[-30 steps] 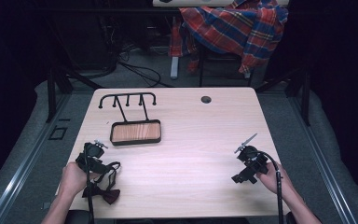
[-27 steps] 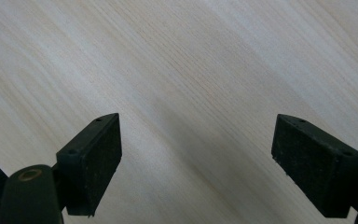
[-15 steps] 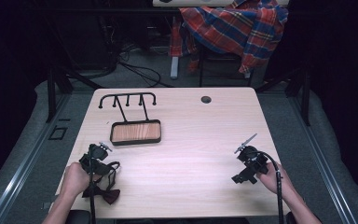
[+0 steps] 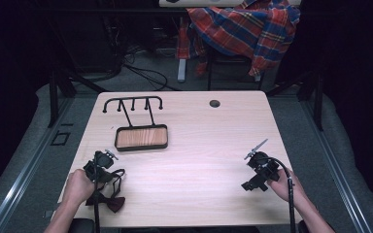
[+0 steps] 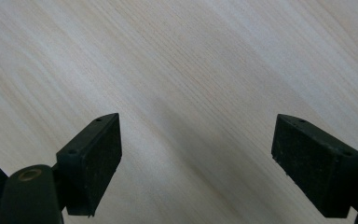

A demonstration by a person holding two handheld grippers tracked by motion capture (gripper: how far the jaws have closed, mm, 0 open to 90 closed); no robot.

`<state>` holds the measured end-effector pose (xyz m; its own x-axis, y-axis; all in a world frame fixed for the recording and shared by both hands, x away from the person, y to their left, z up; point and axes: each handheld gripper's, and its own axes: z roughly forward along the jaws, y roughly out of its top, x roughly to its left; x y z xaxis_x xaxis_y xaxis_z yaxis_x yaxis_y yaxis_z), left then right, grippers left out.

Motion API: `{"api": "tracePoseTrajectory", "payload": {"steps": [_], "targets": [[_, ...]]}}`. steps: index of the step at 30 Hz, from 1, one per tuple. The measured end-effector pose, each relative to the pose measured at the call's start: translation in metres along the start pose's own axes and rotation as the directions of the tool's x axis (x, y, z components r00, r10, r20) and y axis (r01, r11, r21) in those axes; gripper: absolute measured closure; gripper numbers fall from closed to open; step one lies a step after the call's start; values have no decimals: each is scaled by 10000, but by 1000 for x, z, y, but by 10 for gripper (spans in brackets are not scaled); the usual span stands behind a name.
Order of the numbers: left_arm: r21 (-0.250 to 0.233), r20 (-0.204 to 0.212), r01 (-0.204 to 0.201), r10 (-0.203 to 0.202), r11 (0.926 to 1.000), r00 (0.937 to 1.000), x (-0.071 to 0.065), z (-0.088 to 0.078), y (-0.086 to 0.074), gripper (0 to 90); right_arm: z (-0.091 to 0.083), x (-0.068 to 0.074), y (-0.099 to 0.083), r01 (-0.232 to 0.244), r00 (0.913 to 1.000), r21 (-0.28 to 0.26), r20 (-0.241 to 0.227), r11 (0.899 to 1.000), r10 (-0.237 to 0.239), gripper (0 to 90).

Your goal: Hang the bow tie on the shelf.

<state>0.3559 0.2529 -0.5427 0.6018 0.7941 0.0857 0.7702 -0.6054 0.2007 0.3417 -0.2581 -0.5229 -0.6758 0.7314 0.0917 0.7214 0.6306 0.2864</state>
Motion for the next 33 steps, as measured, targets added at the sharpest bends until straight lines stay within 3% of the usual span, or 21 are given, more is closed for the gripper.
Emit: {"api": "tracePoseTrajectory", "payload": {"steps": [5,14,16,22,33], "targets": [[-57,-48,-63,62,10000,10000,-1,-1,-1,878,-2,-1,1,150,9999,113,20,9998,-151,159],[-804,-156,245,-259,9965,9995,2,-14,-7,878,-2,-1,1,213,9997,112,69,9997,-214,159],[-1212,-257,308,-342,9921,9991,2,-21,-11,878,-2,-1,3,335,9994,159,119,9993,-337,159],[-1677,-340,447,-511,9848,9981,1,-31,-16,878,-1,0,3,386,9992,177,38,9991,-387,159],[-2531,-579,263,-423,9671,9974,-4,-46,-19,883,-2,1,1,363,9993,162,-2,9992,-363,159]]}}
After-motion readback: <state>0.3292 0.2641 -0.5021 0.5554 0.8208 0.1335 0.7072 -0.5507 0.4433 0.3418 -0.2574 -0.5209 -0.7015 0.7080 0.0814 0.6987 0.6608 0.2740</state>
